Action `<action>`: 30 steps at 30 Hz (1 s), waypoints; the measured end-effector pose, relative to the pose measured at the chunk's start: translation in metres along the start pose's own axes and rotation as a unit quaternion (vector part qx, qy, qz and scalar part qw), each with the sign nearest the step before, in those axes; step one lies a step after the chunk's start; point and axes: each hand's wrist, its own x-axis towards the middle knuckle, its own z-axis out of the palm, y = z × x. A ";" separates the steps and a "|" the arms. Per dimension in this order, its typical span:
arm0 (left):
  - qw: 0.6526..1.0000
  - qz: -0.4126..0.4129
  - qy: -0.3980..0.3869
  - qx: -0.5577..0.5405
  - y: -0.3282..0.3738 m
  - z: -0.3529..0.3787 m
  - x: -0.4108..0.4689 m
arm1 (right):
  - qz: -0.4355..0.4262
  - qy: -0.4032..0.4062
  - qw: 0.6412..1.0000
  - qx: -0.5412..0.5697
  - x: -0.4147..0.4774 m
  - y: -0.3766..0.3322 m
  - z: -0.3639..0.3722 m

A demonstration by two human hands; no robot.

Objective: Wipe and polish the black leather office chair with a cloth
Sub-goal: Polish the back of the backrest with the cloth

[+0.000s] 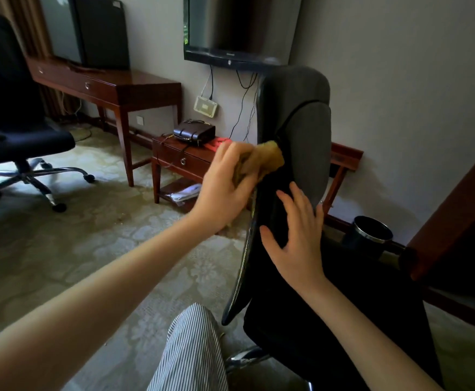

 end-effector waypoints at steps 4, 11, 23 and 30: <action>0.961 0.182 -0.009 0.209 -0.017 0.008 0.033 | 0.015 -0.032 0.990 -0.136 0.015 0.020 0.008; 0.963 0.199 -0.032 0.181 -0.054 0.026 0.001 | 0.052 -0.050 0.995 -0.075 0.027 0.029 0.032; 0.980 0.122 -0.027 0.152 -0.068 0.038 -0.040 | 0.023 -0.117 0.992 -0.029 0.029 0.041 0.023; 0.991 0.060 0.029 0.119 -0.069 0.066 -0.076 | -0.076 -0.112 0.980 -0.143 0.022 0.052 0.003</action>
